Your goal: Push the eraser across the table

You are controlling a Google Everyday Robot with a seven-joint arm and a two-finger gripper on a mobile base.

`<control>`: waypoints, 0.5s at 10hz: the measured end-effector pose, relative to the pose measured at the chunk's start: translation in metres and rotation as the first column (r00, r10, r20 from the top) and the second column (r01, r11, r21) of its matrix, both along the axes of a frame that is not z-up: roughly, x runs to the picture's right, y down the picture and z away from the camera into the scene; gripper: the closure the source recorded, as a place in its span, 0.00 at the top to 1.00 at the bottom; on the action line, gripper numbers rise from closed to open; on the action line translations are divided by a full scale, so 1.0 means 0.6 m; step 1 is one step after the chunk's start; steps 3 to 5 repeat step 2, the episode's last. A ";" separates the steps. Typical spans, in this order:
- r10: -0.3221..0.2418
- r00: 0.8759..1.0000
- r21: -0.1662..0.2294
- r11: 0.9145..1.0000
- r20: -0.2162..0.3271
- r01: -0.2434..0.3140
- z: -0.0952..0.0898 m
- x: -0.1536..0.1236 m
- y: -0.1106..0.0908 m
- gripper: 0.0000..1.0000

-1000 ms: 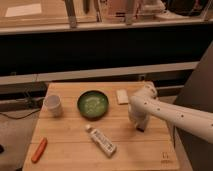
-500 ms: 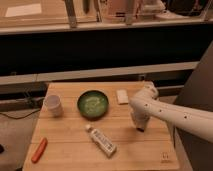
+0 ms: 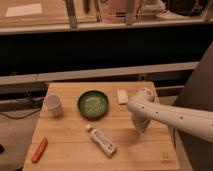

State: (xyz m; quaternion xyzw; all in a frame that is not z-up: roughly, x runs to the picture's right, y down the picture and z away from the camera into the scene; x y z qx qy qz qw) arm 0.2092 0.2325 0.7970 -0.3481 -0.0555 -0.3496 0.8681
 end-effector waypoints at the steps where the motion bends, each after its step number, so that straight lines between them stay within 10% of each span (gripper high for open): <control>1: -0.002 1.000 0.012 1.000 0.005 0.002 0.003 0.004 0.008 0.00; 5: -0.001 1.000 0.031 1.000 0.015 0.001 0.006 0.008 0.014 0.00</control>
